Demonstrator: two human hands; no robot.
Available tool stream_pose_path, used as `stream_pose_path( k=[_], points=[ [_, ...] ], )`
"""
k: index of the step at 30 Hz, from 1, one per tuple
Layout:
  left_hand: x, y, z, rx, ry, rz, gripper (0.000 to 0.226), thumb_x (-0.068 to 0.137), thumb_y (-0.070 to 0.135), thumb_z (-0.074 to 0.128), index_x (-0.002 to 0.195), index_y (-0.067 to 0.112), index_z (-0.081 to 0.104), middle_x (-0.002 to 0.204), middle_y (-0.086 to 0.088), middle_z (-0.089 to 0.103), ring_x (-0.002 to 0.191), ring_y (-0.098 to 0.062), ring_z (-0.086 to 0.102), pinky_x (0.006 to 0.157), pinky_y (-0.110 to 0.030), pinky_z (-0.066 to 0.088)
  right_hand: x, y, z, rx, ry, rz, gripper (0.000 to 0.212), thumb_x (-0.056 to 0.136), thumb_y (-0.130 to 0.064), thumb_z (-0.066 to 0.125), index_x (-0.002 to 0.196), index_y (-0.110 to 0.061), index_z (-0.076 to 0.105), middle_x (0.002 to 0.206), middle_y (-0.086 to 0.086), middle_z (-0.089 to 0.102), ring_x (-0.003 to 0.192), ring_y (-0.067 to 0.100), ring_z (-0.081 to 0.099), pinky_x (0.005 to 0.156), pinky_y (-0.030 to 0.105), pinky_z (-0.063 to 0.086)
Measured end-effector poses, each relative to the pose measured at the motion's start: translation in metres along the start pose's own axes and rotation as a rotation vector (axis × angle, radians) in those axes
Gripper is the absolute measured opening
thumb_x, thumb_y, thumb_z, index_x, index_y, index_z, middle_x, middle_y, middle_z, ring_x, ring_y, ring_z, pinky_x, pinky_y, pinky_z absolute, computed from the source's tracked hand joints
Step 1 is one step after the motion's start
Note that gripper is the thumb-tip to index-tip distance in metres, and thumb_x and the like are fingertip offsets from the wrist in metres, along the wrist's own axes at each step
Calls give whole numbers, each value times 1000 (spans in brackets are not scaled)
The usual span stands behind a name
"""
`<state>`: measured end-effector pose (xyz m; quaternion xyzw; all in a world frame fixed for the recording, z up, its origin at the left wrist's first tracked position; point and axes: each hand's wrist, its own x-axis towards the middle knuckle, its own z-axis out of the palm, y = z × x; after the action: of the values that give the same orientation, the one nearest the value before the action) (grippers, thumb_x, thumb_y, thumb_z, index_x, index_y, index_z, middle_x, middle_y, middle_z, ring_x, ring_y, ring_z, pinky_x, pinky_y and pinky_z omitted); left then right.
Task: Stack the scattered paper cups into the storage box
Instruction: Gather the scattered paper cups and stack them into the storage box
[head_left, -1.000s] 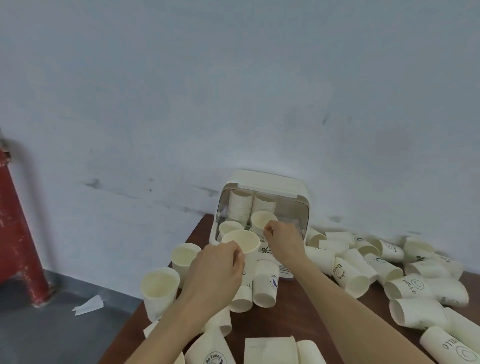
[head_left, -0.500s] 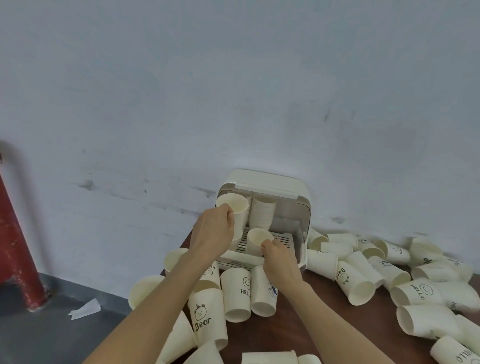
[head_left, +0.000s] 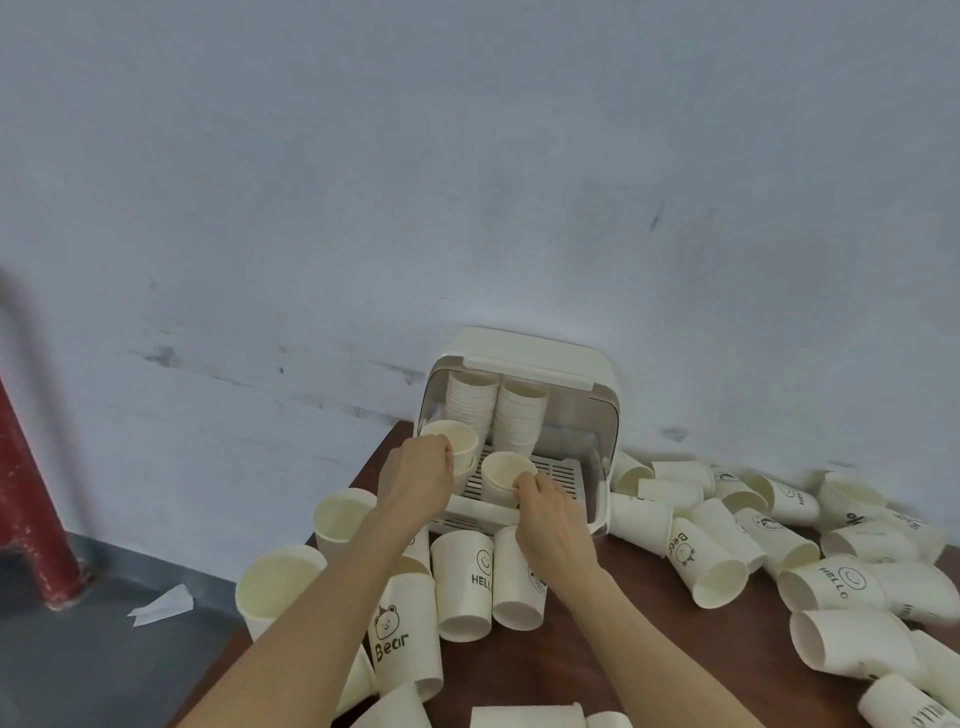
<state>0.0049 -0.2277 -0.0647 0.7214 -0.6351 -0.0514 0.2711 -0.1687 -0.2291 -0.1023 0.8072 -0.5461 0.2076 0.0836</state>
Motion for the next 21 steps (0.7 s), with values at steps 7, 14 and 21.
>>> stream_pose_path(
  k=[7,14,21],
  points=[
    [-4,-7,12,126,-47,-1,27,95,17,46,107,18,70,106,-10,69,96,-31,64,78,-33,48,-1,-1,1,-3,29,35,14,80,1,60,91,-8,60,82,7,59,69,25,54,56,30,28],
    [-3,-2,10,278,-68,55,27,96,14,46,115,16,64,111,-10,66,101,-30,62,80,-33,43,-3,-2,-2,25,32,47,27,82,3,54,106,-9,60,93,9,60,80,27,56,61,30,30],
    [-10,3,9,345,-66,105,25,97,16,44,117,16,61,113,-8,66,101,-26,62,81,-32,42,-5,-3,-5,50,-4,61,31,83,2,49,111,-10,57,97,10,58,86,29,56,64,30,31]
  ],
)
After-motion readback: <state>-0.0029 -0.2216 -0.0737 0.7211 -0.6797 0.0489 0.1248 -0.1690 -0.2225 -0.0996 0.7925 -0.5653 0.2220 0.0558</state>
